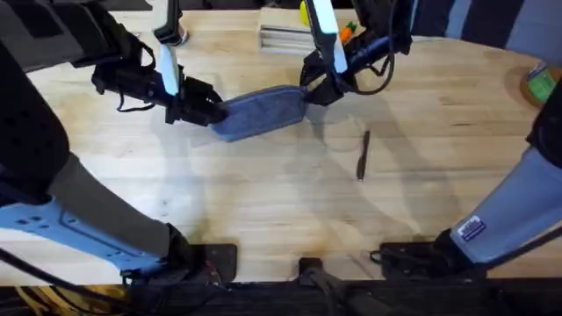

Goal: Unzip the bag, pick up the pens from the table one at a time and place them inside, then zip the bag closed.

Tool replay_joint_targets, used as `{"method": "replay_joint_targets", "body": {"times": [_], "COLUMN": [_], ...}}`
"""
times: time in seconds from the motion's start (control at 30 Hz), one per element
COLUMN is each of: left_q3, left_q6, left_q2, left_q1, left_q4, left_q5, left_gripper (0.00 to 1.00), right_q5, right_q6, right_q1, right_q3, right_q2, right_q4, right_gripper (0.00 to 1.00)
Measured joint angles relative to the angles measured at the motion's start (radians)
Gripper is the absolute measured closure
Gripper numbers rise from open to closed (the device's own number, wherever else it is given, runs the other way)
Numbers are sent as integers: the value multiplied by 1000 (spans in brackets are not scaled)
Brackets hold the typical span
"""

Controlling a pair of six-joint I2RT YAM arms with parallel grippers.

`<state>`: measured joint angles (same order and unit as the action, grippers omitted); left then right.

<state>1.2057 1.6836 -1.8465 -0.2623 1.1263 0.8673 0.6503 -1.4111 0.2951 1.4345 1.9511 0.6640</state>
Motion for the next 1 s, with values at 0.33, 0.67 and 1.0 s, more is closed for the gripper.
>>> {"method": "replay_joint_targets", "body": {"times": [0.33,0.67,1.0], "left_q3": [0,0,0], "left_q6": [0,0,0], "left_q2": [0,0,0], "left_q1": [0,0,0], "left_q4": [0,0,-1], "left_q5": [0,0,0], "left_gripper": [958,958,958], "right_q5": [-2,-1,-2], "right_q6": [0,0,0], "right_q1": [-5,-8,-10], "right_q3": [0,0,0], "right_q2": [0,0,0], "right_q4": [11,18,22], "right_gripper": [783,899,972]}}
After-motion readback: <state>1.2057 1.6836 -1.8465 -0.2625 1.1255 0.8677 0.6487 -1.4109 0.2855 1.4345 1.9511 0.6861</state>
